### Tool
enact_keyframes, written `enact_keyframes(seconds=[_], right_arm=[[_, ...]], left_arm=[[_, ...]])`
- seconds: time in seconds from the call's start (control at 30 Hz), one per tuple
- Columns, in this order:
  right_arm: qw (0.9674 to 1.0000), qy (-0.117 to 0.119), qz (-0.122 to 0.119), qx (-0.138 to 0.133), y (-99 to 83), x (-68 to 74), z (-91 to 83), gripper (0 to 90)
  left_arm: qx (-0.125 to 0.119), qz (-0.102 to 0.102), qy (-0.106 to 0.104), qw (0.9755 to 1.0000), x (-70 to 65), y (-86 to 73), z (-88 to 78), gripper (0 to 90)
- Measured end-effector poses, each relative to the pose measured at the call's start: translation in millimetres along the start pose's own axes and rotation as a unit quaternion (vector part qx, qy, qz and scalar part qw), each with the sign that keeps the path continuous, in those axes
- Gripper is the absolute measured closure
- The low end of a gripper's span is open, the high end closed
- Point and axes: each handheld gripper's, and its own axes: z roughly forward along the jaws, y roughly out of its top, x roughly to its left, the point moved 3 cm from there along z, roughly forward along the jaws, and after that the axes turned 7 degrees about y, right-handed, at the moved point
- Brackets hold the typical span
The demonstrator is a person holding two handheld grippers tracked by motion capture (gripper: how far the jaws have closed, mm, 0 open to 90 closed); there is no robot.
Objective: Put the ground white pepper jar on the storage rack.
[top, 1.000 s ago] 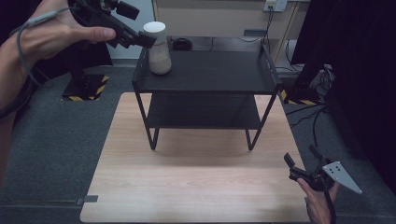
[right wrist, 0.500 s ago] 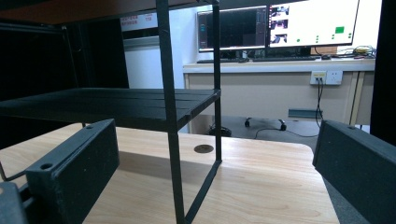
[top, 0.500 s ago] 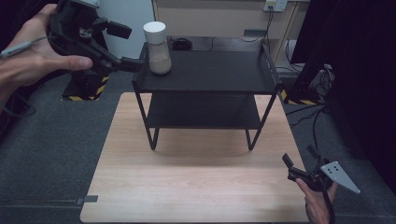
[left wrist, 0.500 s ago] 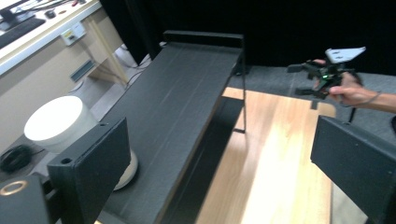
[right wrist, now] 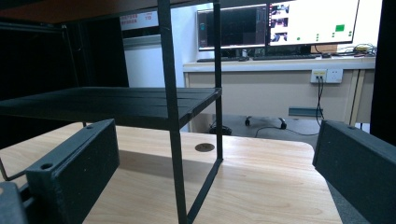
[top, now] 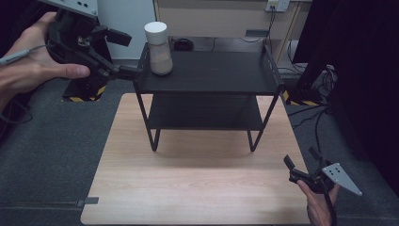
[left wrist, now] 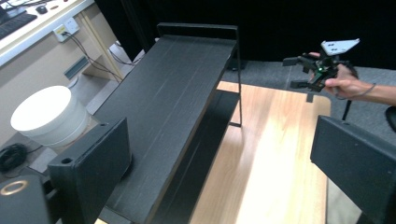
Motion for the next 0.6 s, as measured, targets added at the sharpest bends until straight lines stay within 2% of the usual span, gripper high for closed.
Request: enact_keyframes(seconds=[0.3,0.6], right_arm=[[1.0000,-0.003,0.000,-0.001,0.1,0.0,-1.0,0.5],[1.0000,-0.001,0.000,-0.001,-0.1,-0.1,-0.6,0.6]], left_arm=[[-0.002,-0.002,0.000,1.0000,3.4,1.6,3.6,4.5],[-0.015,0.000,-0.008,0.9999,4.1,1.2,2.4,4.4]])
